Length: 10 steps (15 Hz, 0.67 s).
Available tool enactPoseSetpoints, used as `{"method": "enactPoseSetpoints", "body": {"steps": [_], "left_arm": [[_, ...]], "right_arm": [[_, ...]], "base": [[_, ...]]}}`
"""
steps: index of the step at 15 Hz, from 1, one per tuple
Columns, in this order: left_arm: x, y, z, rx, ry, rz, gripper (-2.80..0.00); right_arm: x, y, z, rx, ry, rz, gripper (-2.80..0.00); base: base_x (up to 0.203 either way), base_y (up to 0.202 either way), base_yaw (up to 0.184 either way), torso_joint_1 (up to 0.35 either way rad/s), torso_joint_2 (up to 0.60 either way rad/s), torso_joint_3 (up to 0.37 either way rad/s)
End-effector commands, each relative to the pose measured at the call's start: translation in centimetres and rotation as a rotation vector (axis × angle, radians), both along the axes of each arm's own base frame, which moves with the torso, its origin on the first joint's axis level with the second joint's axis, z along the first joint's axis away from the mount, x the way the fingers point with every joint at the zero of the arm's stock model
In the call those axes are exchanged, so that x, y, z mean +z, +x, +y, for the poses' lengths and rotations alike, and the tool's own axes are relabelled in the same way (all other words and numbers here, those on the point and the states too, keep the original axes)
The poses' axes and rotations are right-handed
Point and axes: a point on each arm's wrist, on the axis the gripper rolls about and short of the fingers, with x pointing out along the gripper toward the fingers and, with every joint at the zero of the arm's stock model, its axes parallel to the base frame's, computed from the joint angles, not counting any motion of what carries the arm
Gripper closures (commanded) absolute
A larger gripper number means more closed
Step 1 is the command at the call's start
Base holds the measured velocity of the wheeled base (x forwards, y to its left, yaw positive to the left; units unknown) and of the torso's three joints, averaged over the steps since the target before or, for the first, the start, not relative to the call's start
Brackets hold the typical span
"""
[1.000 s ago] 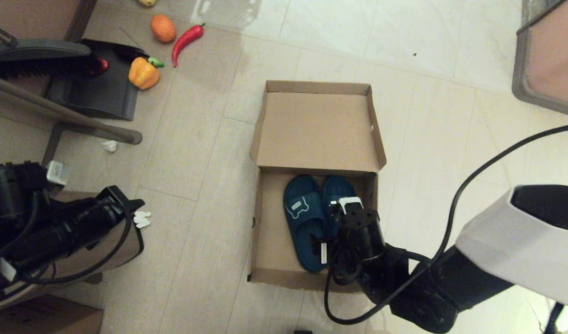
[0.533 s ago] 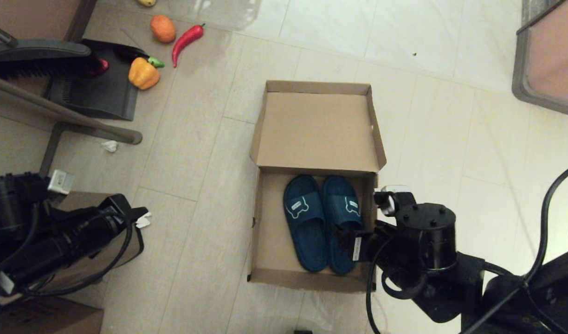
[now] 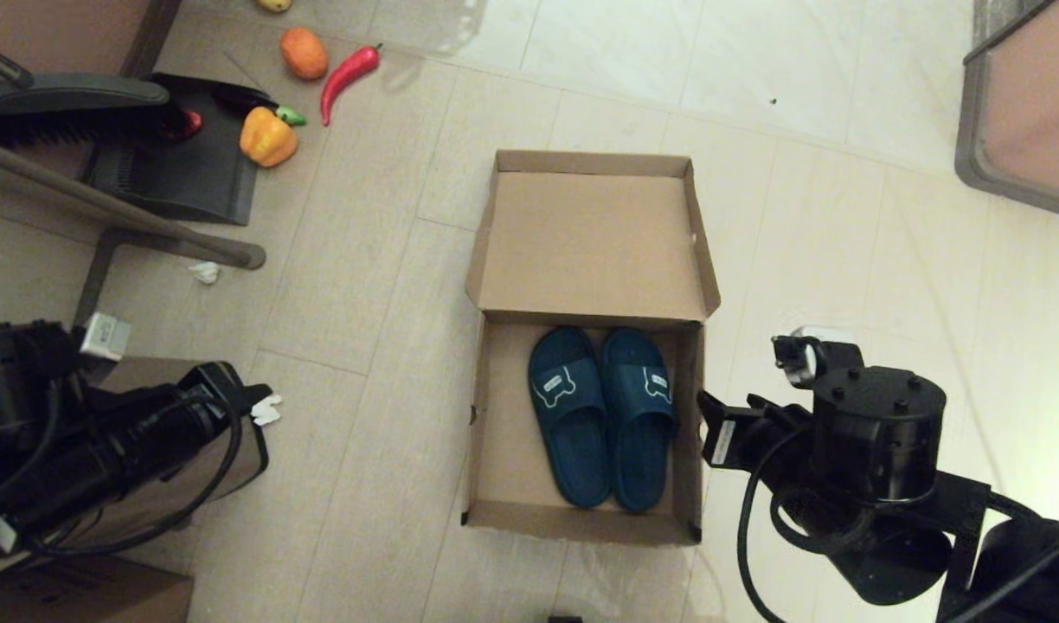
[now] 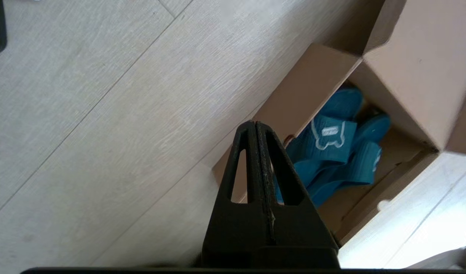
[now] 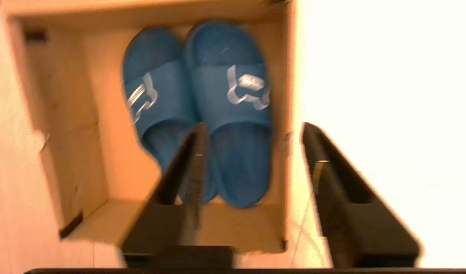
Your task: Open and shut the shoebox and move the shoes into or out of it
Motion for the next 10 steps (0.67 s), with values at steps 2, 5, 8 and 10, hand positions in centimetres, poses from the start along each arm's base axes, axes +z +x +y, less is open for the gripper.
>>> {"method": "enactPoseSetpoints", "body": {"steps": [2,5,8,10], "left_arm": [[-0.8,-0.7,0.0,0.0,0.011,0.025,0.0],[-0.9,-1.6,0.4,0.045,0.021,0.019,0.0],[-0.4,-2.2,2.8,0.173,0.025,-0.003,0.0],[0.1,-3.5,5.5,0.317,0.03,-0.026,0.0]], "right_arm": [[2.1,-0.3,-2.3,-0.063,0.051,-0.063,0.0],[4.7,-1.7,-5.6,-0.142,0.079,-0.111,0.0],[4.9,-4.9,-9.7,-0.238,0.082,-0.12,0.0],[3.2,-6.8,-12.8,-0.368,0.056,-0.086,0.0]], "base": [[0.0,0.0,0.0,0.0,0.0,0.0],[0.0,0.0,0.0,0.0,0.0,0.0],[0.0,0.0,0.0,0.0,0.0,0.0],[0.0,0.0,0.0,0.0,0.0,0.0]]}}
